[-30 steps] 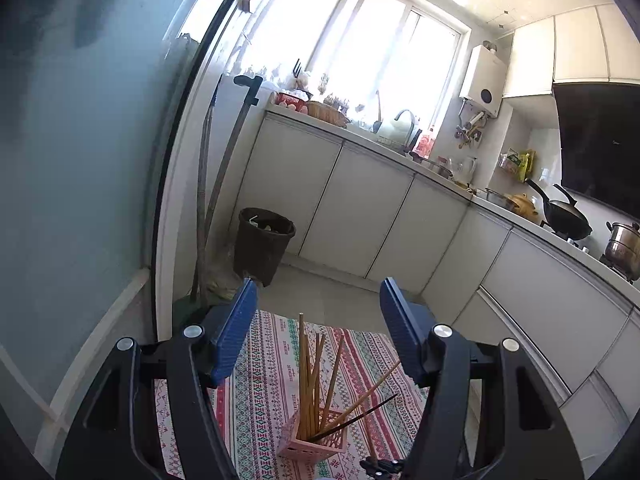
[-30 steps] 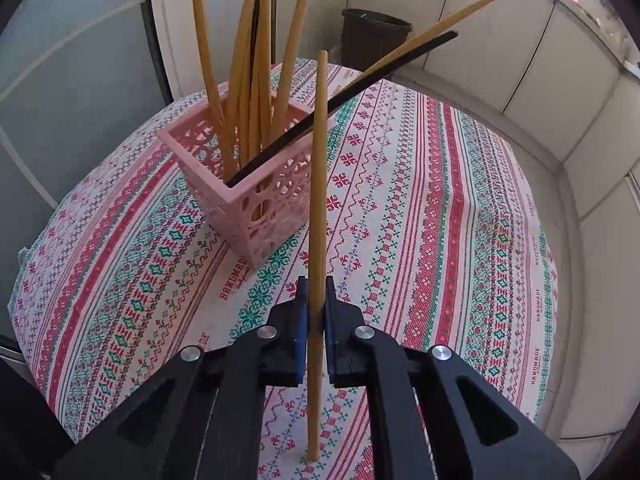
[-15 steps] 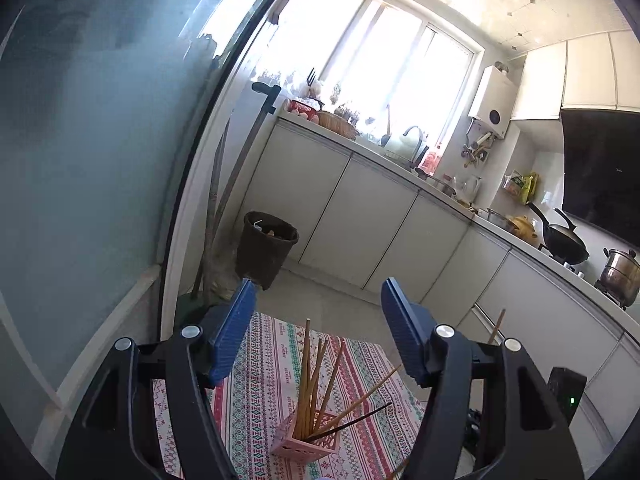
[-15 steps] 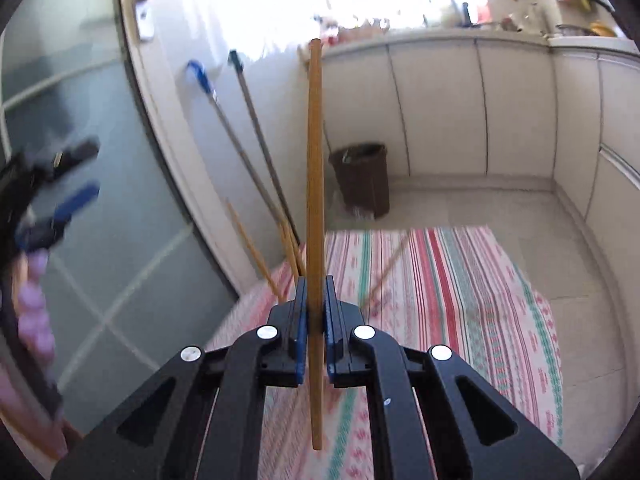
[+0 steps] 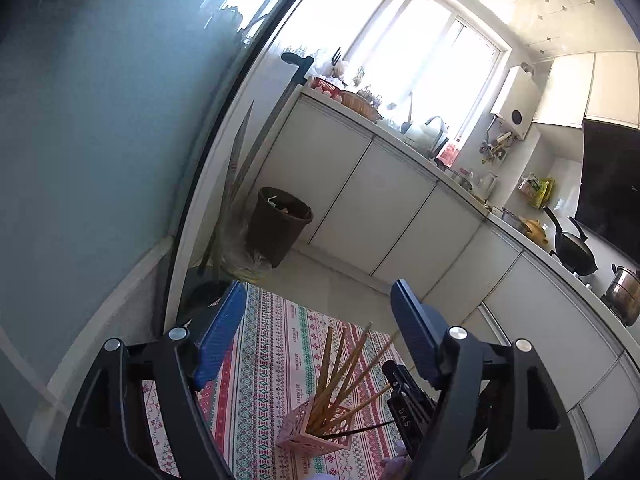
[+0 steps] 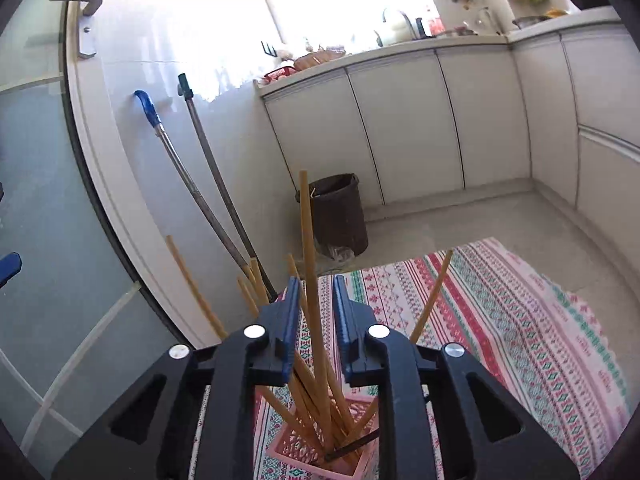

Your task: Organize utensils

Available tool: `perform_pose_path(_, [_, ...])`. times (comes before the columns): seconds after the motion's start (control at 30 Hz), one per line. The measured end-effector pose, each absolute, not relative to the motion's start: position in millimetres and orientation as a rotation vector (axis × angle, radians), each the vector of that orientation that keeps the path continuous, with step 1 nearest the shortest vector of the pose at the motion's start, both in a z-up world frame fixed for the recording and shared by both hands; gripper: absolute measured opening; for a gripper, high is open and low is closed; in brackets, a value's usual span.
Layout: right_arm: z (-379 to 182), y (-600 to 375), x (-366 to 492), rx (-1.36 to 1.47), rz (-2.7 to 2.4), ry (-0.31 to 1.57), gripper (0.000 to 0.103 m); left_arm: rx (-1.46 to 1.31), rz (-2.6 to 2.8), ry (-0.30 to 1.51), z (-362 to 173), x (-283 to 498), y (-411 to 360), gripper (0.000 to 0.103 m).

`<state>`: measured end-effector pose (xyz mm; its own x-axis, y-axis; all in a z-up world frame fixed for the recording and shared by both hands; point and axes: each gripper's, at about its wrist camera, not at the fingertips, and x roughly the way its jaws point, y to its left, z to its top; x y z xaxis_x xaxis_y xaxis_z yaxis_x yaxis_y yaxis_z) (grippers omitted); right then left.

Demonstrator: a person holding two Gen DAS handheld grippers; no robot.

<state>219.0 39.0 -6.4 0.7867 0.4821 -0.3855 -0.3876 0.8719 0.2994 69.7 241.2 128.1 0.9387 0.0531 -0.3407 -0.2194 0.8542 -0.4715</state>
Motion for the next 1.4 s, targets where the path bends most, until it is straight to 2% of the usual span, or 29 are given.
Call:
perform_pose_path(0.17, [20, 22, 190, 0.125, 0.467, 0.405, 0.032, -0.513, 0.151, 0.303, 133, 65, 231, 0.077])
perform_pose_path(0.2, [26, 15, 183, 0.117, 0.453, 0.397, 0.042, -0.494, 0.175, 0.287, 136, 60, 225, 0.082])
perform_pose_path(0.23, [31, 6, 175, 0.112, 0.443, 0.394, 0.057, -0.469, 0.205, 0.266, 138, 56, 218, 0.087])
perform_pose_path(0.27, [34, -2, 169, 0.111, 0.437, 0.395, 0.065, -0.441, 0.234, 0.242, 141, 52, 212, 0.097])
perform_pose_path(0.33, [40, -21, 157, 0.107, 0.409, 0.406, 0.086, -0.354, 0.294, 0.198, 148, 41, 189, 0.096])
perform_pose_path(0.43, [41, -46, 143, 0.093, 0.385, 0.449, 0.096, -0.21, 0.38, 0.158, 146, 29, 149, 0.096])
perform_pose_path(0.53, [35, -70, 132, 0.096, 0.302, 0.512, 0.096, -0.154, 0.434, 0.117, 128, 13, 121, 0.096])
perform_pose_path(0.73, [20, -112, 120, 0.128, 0.225, 0.63, 0.096, -0.13, 0.357, 0.201, 101, 8, 91, 0.096])
perform_pose_path(0.87, [19, -125, 111, 0.088, 0.18, 0.59, 0.096, -0.168, 0.333, 0.246, 84, 14, 84, 0.096])
perform_pose_path(1.03, [21, -130, 109, 0.101, 0.209, 0.56, 0.096, -0.069, 0.317, 0.363, 65, 43, 67, 0.096])
perform_pose_path(1.4, [23, -131, 116, 0.129, 0.208, 0.583, 0.096, 0.009, 0.3, 0.395, 58, 46, 43, 0.096])
